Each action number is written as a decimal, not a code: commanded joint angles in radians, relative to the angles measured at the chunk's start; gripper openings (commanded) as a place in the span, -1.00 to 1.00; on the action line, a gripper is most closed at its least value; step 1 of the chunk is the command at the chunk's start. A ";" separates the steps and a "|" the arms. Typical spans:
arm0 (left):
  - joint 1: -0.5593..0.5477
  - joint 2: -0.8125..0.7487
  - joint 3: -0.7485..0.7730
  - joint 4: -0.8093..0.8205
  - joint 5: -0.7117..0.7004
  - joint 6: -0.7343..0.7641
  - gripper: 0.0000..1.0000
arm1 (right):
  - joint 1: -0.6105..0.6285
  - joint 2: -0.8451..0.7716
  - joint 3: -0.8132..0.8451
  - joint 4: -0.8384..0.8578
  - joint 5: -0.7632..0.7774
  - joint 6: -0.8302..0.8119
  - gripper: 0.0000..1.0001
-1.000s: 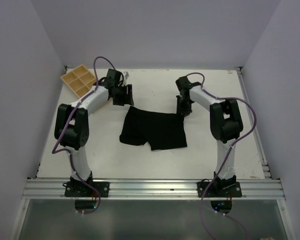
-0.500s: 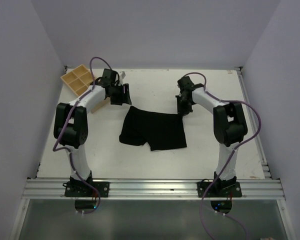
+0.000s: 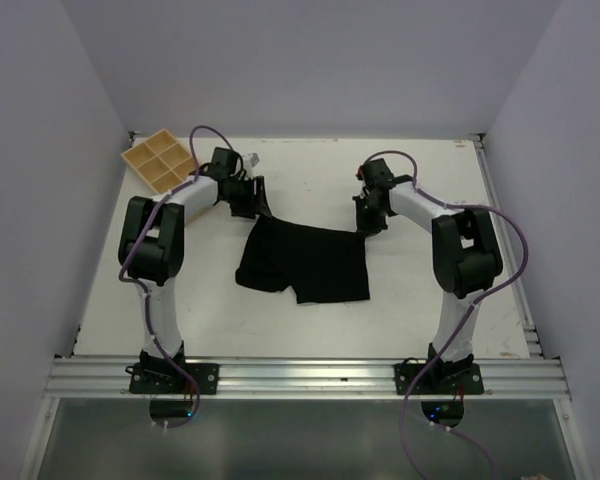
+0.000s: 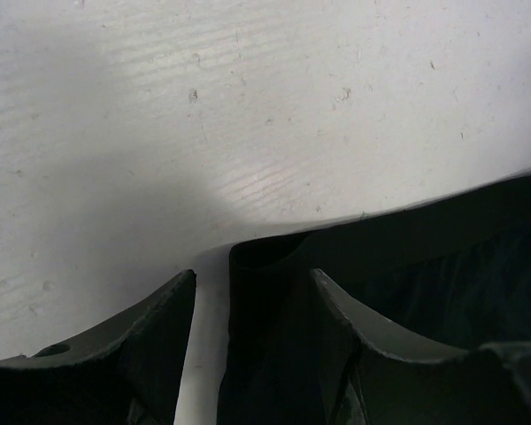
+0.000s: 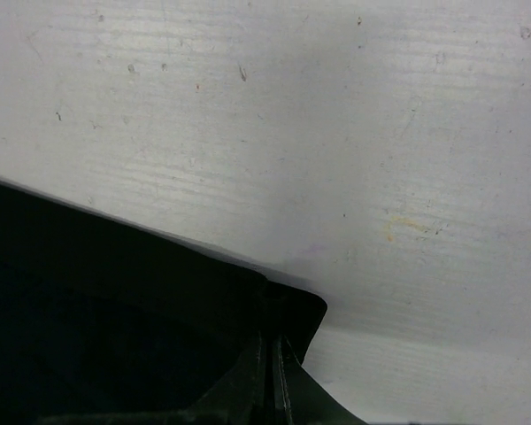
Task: Roll the underwear
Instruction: Flatten the underwear
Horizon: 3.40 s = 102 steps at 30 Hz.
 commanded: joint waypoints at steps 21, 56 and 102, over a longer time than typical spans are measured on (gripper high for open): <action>0.005 -0.079 0.430 0.016 -0.095 -0.032 -1.00 | -0.023 -0.225 0.285 0.004 0.234 -0.140 -1.00; -0.012 -0.850 -0.824 0.459 -0.173 -0.172 0.24 | 0.130 -0.692 -0.534 0.188 0.117 0.239 -0.13; -0.023 -0.475 -0.527 0.281 -0.017 -0.050 0.09 | 0.187 -0.598 -0.448 -0.044 -0.059 0.125 -0.13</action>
